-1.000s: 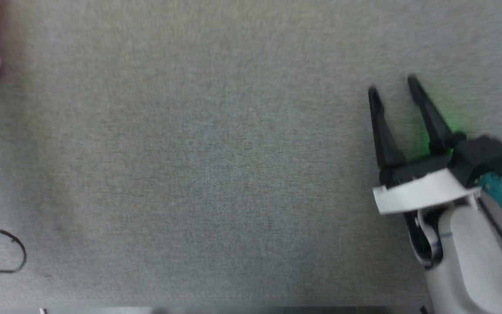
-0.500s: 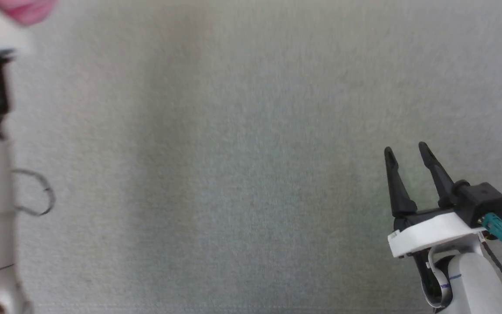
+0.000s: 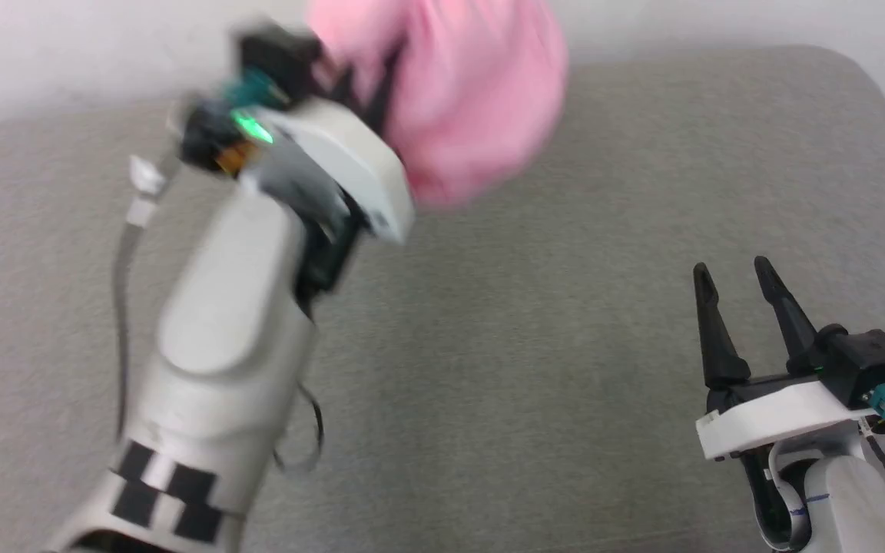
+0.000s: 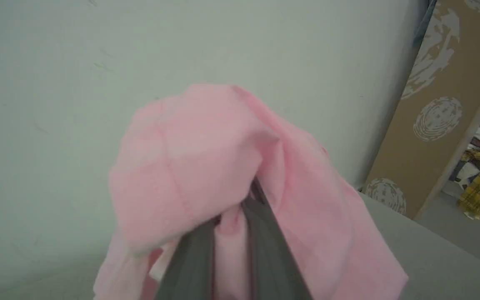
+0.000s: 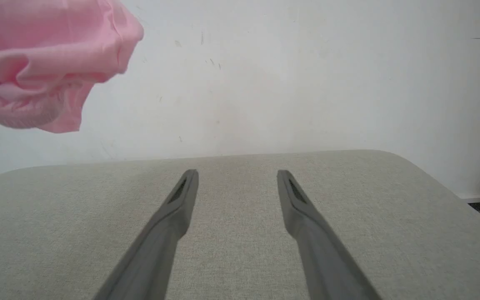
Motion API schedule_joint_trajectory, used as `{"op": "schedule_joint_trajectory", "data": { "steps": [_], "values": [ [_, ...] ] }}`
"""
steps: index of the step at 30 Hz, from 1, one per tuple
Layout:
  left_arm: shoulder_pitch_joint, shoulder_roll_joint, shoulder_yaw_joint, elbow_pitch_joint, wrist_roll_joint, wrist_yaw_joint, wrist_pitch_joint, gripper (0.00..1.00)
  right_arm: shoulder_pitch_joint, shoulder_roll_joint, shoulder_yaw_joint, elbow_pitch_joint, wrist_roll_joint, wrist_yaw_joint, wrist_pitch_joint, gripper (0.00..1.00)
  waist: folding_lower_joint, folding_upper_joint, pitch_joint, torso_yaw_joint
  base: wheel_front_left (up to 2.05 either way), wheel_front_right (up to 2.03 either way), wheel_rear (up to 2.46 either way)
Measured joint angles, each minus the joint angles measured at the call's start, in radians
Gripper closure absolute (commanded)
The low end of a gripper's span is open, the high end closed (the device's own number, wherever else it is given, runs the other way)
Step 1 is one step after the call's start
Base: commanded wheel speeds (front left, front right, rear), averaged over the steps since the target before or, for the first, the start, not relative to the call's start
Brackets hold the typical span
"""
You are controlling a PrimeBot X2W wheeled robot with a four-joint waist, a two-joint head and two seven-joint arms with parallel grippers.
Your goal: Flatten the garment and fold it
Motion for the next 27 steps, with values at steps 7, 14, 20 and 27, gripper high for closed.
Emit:
{"op": "schedule_joint_trajectory", "data": {
  "steps": [7, 14, 20, 27],
  "values": [
    [0.127, -0.041, -0.138, 0.240, -0.064, -0.053, 0.233, 1.00, 0.000, -0.001, 0.019, 0.000, 0.009, 0.000, 0.001, 0.00, 0.0001, 0.0000, 0.012, -0.087, 0.00, 0.00, 0.00],
    [0.174, -0.048, -0.196, 0.378, -0.116, -0.063, 0.378, 0.00, 0.000, -0.001, 0.028, 0.004, 0.010, 0.000, 0.005, 0.00, 0.0002, 0.0000, 0.027, -0.123, 0.00, 0.00, 0.00],
    [0.180, -0.053, -0.176, 0.370, -0.143, -0.071, 0.278, 0.00, 0.007, -0.001, 0.034, 0.002, 0.007, 0.000, 0.019, 0.00, 0.0001, 0.0000, 0.018, -0.092, 0.00, 0.00, 0.00],
    [0.240, -0.043, -0.092, 0.214, -0.161, -0.034, -0.056, 0.00, 0.012, -0.001, 0.042, -0.027, -0.015, -0.001, 0.042, 0.00, 0.0001, 0.0000, -0.005, -0.028, 0.00, 0.00, 0.00]
  ]
}}
